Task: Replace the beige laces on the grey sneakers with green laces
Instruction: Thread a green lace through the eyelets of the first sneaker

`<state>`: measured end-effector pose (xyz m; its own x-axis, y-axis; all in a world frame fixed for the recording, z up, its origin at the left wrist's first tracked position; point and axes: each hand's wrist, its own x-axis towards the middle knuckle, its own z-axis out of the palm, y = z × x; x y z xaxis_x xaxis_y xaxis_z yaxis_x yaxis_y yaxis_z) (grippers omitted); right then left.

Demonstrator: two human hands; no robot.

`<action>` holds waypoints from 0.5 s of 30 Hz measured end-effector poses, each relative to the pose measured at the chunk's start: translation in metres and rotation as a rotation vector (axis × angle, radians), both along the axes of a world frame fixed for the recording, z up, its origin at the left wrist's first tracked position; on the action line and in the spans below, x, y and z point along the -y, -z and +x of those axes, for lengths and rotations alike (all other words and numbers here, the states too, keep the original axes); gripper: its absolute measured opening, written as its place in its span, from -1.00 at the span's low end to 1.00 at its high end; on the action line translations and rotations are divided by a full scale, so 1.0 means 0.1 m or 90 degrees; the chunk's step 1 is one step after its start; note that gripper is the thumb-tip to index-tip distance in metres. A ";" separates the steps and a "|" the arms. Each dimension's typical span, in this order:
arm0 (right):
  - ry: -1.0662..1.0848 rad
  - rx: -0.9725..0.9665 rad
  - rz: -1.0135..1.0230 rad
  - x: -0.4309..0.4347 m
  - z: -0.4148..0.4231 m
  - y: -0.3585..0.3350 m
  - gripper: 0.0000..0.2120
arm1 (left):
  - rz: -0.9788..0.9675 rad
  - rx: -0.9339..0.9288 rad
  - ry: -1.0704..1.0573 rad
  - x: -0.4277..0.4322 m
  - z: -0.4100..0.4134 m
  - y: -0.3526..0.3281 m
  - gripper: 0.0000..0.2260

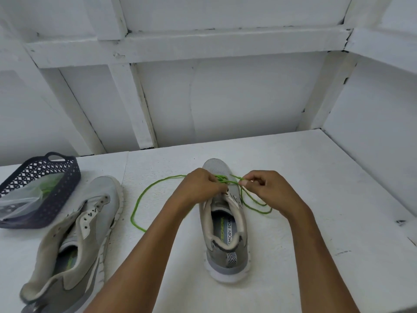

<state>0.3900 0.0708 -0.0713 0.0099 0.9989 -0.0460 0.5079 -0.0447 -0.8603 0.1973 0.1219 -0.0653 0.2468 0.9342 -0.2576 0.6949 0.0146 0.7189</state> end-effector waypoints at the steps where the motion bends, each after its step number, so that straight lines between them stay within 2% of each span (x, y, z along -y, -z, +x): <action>1: -0.002 0.006 0.007 0.00 -0.01 0.00 -0.84 | -0.009 0.032 -0.004 0.00 -0.02 0.00 -0.87; 4: 0.002 0.015 0.001 0.01 -0.01 0.01 -0.83 | -0.038 0.093 -0.014 0.00 -0.06 0.01 -0.89; 7: 0.006 0.029 -0.018 -0.01 -0.03 0.04 -0.91 | -0.045 0.114 -0.018 0.01 -0.08 0.04 -0.87; 10: -0.005 0.062 -0.028 -0.07 -0.05 0.03 -0.89 | -0.046 0.136 -0.040 0.00 -0.10 0.08 -0.85; 15: -0.035 0.140 -0.019 -0.17 0.01 0.01 -0.89 | -0.052 0.124 -0.069 0.00 -0.09 0.12 -0.75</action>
<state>0.3913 0.0874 -0.0725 -0.0313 0.9964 -0.0785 0.6854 -0.0357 -0.7273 0.1887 0.1217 -0.0771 0.1982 0.9359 -0.2913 0.5349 0.1458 0.8322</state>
